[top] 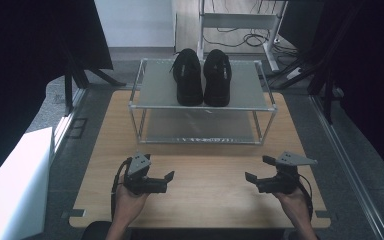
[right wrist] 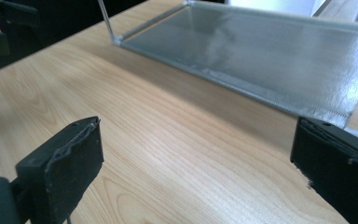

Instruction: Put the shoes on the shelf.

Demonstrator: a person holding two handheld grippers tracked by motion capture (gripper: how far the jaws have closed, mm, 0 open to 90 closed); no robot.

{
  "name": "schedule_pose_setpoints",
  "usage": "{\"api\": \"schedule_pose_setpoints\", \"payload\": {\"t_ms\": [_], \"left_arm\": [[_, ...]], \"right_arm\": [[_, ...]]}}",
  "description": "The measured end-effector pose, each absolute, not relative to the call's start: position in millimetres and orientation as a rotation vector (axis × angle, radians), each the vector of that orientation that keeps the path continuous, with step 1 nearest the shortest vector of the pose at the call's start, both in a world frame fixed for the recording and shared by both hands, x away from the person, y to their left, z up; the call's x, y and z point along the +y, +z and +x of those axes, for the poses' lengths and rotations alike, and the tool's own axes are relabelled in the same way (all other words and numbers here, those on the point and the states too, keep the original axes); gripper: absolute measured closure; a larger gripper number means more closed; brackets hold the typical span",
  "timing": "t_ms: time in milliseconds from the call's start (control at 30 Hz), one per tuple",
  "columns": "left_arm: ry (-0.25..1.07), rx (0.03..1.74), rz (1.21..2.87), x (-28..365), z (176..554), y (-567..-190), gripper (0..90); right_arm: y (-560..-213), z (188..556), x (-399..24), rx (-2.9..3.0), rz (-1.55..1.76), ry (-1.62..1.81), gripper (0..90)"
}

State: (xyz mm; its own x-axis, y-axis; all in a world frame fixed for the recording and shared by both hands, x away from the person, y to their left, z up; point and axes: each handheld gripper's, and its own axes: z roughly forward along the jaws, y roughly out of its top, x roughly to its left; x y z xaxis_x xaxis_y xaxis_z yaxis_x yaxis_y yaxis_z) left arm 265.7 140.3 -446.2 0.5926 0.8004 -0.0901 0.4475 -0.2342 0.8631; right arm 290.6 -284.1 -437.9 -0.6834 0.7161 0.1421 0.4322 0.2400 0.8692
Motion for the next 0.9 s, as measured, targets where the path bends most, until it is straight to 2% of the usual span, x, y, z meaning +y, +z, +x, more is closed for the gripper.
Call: {"api": "schedule_pose_setpoints", "payload": {"t_ms": [900], "left_arm": [[0.403,1.012,2.064,113,263,-500,0.0]], "right_arm": [[-499,291,-258,2.401,1.009,1.168,0.0]]}}
